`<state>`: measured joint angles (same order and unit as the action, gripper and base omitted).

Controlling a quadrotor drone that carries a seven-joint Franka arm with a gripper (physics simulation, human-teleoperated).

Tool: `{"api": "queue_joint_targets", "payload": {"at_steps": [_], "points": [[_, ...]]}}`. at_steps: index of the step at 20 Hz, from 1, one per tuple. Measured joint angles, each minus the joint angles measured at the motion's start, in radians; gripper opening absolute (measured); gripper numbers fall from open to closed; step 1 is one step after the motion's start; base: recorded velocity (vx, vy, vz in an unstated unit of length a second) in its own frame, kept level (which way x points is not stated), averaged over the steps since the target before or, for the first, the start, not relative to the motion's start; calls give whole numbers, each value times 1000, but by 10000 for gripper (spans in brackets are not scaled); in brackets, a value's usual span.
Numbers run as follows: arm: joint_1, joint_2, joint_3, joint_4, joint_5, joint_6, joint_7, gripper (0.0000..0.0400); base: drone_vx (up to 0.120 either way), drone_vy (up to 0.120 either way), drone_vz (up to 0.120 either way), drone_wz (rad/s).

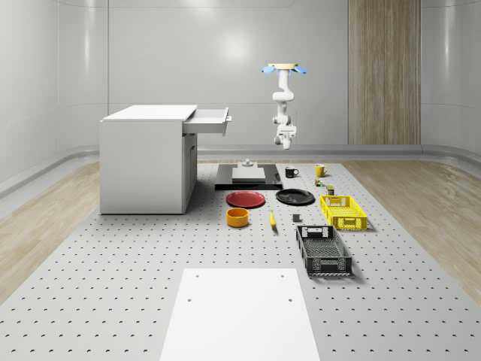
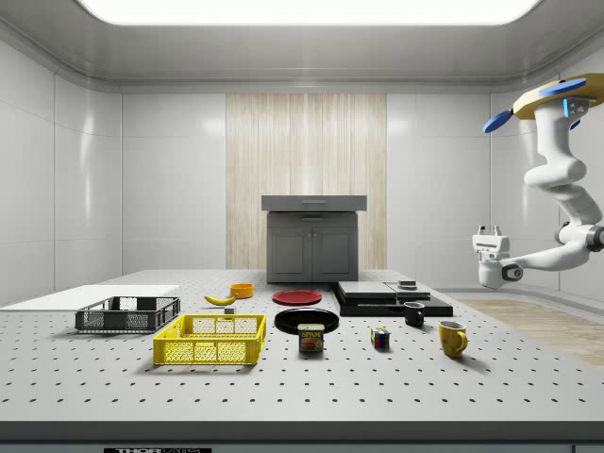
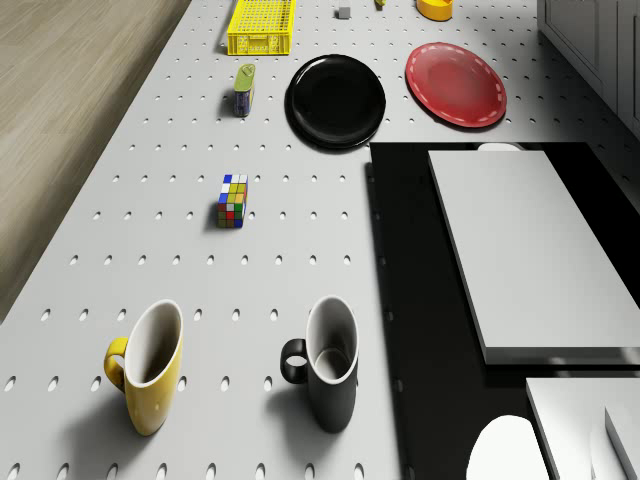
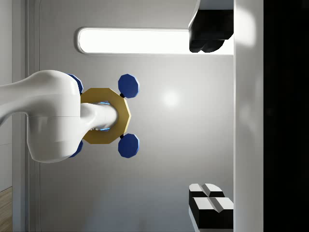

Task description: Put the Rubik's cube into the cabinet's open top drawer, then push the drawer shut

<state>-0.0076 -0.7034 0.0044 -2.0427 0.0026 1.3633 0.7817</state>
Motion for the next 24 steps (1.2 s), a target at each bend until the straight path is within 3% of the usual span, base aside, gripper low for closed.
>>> {"api": "queue_joint_targets", "payload": {"at_steps": [24], "points": [[-5,-12,13,-11,-16,17,1,400,120,120,0,0]]}}
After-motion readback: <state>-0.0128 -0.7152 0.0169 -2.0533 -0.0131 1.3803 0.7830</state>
